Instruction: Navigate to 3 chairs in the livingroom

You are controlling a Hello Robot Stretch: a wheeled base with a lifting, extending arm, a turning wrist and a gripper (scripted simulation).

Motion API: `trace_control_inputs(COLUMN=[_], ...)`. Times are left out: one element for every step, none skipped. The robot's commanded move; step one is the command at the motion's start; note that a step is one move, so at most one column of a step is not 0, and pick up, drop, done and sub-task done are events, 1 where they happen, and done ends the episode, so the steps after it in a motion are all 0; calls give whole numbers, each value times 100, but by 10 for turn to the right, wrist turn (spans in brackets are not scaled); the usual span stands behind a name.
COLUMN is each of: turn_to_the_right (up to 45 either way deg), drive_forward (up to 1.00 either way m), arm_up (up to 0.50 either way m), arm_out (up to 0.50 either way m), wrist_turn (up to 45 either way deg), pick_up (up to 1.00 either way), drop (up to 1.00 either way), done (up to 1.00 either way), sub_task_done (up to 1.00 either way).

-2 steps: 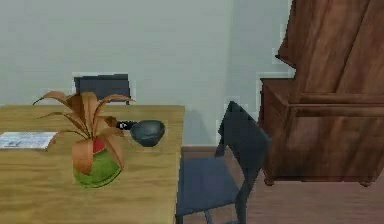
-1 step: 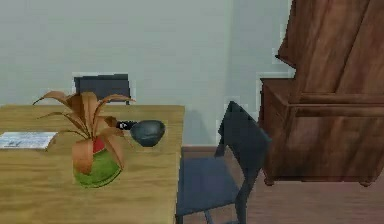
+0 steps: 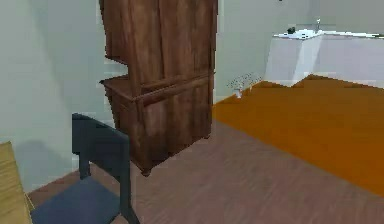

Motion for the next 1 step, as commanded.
trace_control_inputs(turn_to_the_right=[450], drive_forward=[0], arm_up=[0], arm_out=[0], wrist_turn=[0], pick_up=[0], drop=[0], done=[0], sub_task_done=[0])
